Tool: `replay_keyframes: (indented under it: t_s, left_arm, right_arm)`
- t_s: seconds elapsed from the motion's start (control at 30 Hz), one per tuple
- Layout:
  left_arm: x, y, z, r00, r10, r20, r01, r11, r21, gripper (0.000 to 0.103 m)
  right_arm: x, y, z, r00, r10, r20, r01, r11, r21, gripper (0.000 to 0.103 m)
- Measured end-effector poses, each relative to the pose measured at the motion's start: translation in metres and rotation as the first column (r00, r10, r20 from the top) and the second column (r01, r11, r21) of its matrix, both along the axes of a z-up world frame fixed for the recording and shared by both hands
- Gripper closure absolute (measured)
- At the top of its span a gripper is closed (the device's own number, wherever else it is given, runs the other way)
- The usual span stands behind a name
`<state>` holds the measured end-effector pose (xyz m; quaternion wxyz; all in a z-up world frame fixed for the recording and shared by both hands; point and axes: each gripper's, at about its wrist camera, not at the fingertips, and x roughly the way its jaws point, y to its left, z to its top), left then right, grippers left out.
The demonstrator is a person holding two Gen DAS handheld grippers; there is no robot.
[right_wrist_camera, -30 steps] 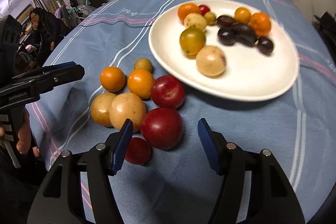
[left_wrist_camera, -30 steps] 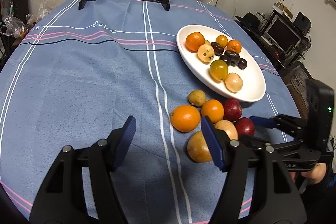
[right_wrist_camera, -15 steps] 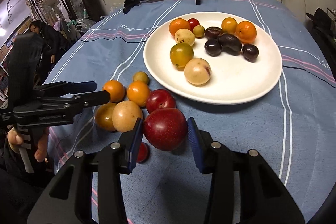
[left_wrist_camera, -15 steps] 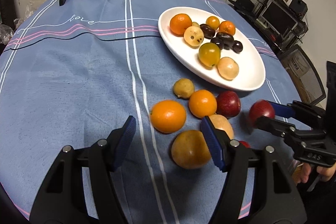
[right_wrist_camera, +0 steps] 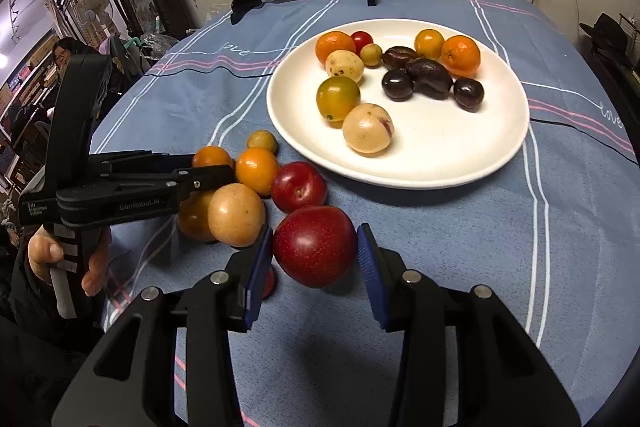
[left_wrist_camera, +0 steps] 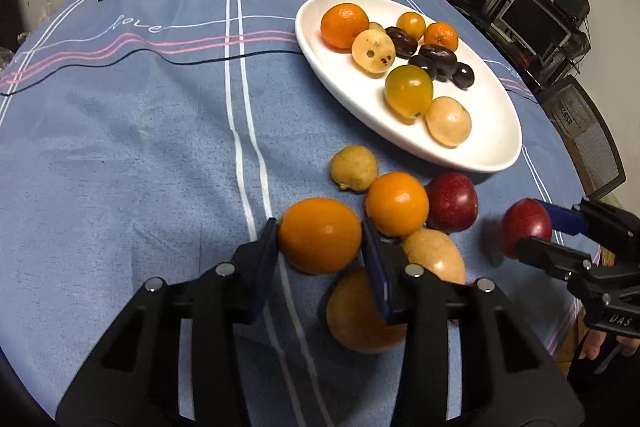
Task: Organize fruits
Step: 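Grasp a tangerine with the left tool while the right tool grasps a red plum, then place the tangerine and red plum on the white plate, opening both tools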
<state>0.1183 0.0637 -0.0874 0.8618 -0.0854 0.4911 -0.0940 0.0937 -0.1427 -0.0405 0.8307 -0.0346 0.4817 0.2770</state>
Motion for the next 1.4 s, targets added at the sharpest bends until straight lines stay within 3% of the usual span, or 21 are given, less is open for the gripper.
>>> replay_keyframes:
  t_s: [0.3,0.53,0.73,0.9,1.17,1.4]
  left_arm:
    - [-0.014,0.001,0.017,0.996,0.020,0.081,-0.021,1.000,0.014,0.063]
    - [-0.028,-0.003,0.051,0.988,-0.006,0.155,0.005,1.000,0.008,0.063]
    - [-0.025,-0.015,0.066,0.984,-0.035,0.173,0.034,0.999,0.010,0.063]
    - [0.000,-0.031,0.076,0.982,-0.063,0.177,0.060,0.998,0.024,0.063]
    - [0.084,-0.063,0.083,0.985,-0.082,0.150,0.077,0.996,0.039,0.063]
    - [0.133,-0.084,0.057,0.994,-0.081,0.079,0.077,0.996,0.054,0.062]
  right_arm:
    - [0.000,-0.002,-0.019,0.999,-0.001,-0.054,-0.001,1.000,-0.027,0.059]
    - [-0.002,-0.002,-0.018,0.999,0.015,-0.040,-0.016,0.999,-0.035,0.060]
    - [-0.002,-0.004,-0.003,1.000,0.007,-0.005,-0.007,1.000,-0.004,0.060]
    - [0.012,-0.007,0.011,0.999,-0.005,0.035,0.005,1.000,-0.014,0.060]
    - [0.074,-0.022,0.042,0.986,-0.098,0.137,0.101,0.995,-0.009,0.060]
    - [0.119,-0.029,0.020,0.984,-0.154,0.087,0.159,0.986,-0.056,0.060]
